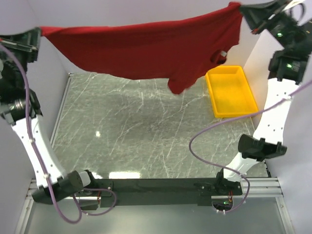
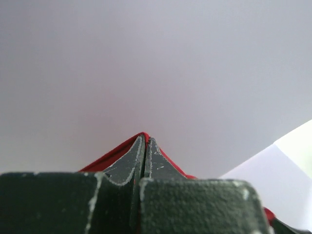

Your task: Fold and stack the t-shirts

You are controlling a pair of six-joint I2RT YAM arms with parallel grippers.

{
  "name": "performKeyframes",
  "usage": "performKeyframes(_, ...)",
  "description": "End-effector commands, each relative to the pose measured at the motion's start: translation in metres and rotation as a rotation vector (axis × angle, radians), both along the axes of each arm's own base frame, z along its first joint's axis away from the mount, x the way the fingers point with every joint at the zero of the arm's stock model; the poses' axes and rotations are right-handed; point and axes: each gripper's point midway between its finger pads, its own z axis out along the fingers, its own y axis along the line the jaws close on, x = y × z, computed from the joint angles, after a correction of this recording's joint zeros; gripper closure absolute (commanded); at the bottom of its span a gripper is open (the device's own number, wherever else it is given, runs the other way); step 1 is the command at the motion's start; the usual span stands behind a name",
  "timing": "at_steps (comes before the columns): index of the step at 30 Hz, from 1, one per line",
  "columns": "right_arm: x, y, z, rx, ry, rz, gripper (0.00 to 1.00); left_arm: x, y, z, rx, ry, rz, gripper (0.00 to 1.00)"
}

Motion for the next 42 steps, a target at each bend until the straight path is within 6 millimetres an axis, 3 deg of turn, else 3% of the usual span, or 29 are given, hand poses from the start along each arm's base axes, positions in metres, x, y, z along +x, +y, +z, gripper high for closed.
performKeyframes(1,-0.065,0.010,0.060,0.024,-0.160,0.037,1.00,-0.047,0.007,0.059,0.044,-0.163,0.166,1.00)
performKeyframes(6,-0.119,0.015,0.097,0.017,-0.292,0.021,1.00,-0.095,0.005,0.089,0.060,-0.244,0.292,0.99)
performKeyframes(10,-0.143,0.016,0.113,0.035,-0.337,0.000,1.00,-0.121,0.006,0.097,0.060,-0.280,0.370,0.99)
performKeyframes(12,-0.139,0.013,0.110,0.047,-0.324,-0.016,1.00,-0.127,0.010,0.095,0.050,-0.274,0.401,0.99)
performKeyframes(14,-0.127,0.007,0.104,0.068,-0.297,-0.033,1.00,-0.120,0.015,0.083,0.041,-0.237,0.410,0.99)
performKeyframes(17,-0.094,-0.001,0.076,0.082,-0.198,-0.029,1.00,-0.099,0.022,0.054,0.016,-0.166,0.391,0.99)
performKeyframes(19,-0.065,0.001,0.043,0.071,-0.110,-0.025,1.00,-0.079,0.028,0.025,-0.011,-0.105,0.366,0.99)
performKeyframes(20,-0.044,0.000,0.015,0.077,-0.036,-0.026,1.00,-0.071,0.028,0.015,-0.017,-0.084,0.348,0.99)
performKeyframes(21,-0.038,0.003,0.001,0.067,-0.011,-0.029,1.00,-0.063,0.030,0.003,-0.022,-0.056,0.334,0.99)
performKeyframes(22,-0.028,0.013,-0.018,0.033,0.005,-0.017,1.00,-0.047,0.035,-0.025,-0.052,0.007,0.319,1.00)
performKeyframes(23,-0.018,0.015,-0.035,0.031,0.035,-0.024,1.00,-0.041,0.036,-0.035,-0.056,0.016,0.306,0.99)
performKeyframes(24,0.000,0.015,-0.073,0.016,0.097,-0.034,1.00,-0.032,0.038,-0.051,-0.067,0.048,0.294,0.99)
performKeyframes(25,0.008,0.019,-0.090,0.006,0.114,-0.028,1.00,-0.017,0.040,-0.088,-0.100,0.123,0.266,0.99)
performKeyframes(26,0.022,0.025,-0.129,0.007,0.186,-0.020,1.00,-0.010,0.041,-0.099,-0.100,0.130,0.254,0.99)
performKeyframes(27,0.031,0.026,-0.149,-0.011,0.204,-0.028,1.00,-0.001,0.040,-0.118,-0.102,0.165,0.242,0.99)
performKeyframes(29,0.042,0.038,-0.182,-0.037,0.225,-0.008,1.00,0.020,0.044,-0.176,-0.120,0.280,0.221,0.99)
performKeyframes(30,0.056,0.037,-0.219,-0.051,0.282,-0.025,1.00,0.029,0.042,-0.185,-0.103,0.267,0.200,0.99)
performKeyframes(31,0.061,0.041,-0.234,-0.061,0.289,-0.013,1.00,0.042,0.045,-0.227,-0.117,0.353,0.186,0.99)
performKeyframes(32,0.069,0.048,-0.268,-0.070,0.348,0.004,1.00,0.049,0.045,-0.245,-0.118,0.383,0.174,0.99)
performKeyframes(33,0.074,0.051,-0.284,-0.079,0.366,0.001,1.00,0.057,0.043,-0.257,-0.104,0.391,0.158,0.99)
performKeyframes(34,0.082,0.052,-0.300,-0.103,0.373,-0.027,1.00,0.068,0.045,-0.293,-0.115,0.466,0.149,0.99)
performKeyframes(37,0.108,0.057,-0.360,-0.135,0.470,-0.070,1.00,0.088,0.041,-0.335,-0.104,0.543,0.128,0.99)
performKeyframes(38,0.114,0.057,-0.375,-0.136,0.510,-0.081,1.00,0.099,0.043,-0.363,-0.113,0.602,0.118,0.99)
performKeyframes(39,0.128,0.056,-0.393,-0.134,0.552,-0.096,1.00,0.105,0.040,-0.377,-0.112,0.634,0.109,0.99)
performKeyframes(40,0.137,0.053,-0.402,-0.129,0.581,-0.120,1.00,0.112,0.041,-0.385,-0.112,0.656,0.110,0.99)
performKeyframes(41,0.150,0.044,-0.400,-0.124,0.602,-0.179,1.00,0.121,0.042,-0.410,-0.125,0.709,0.102,0.99)
performKeyframes(42,0.159,0.055,-0.421,-0.134,0.649,-0.185,1.00,0.126,0.040,-0.419,-0.126,0.726,0.099,0.99)
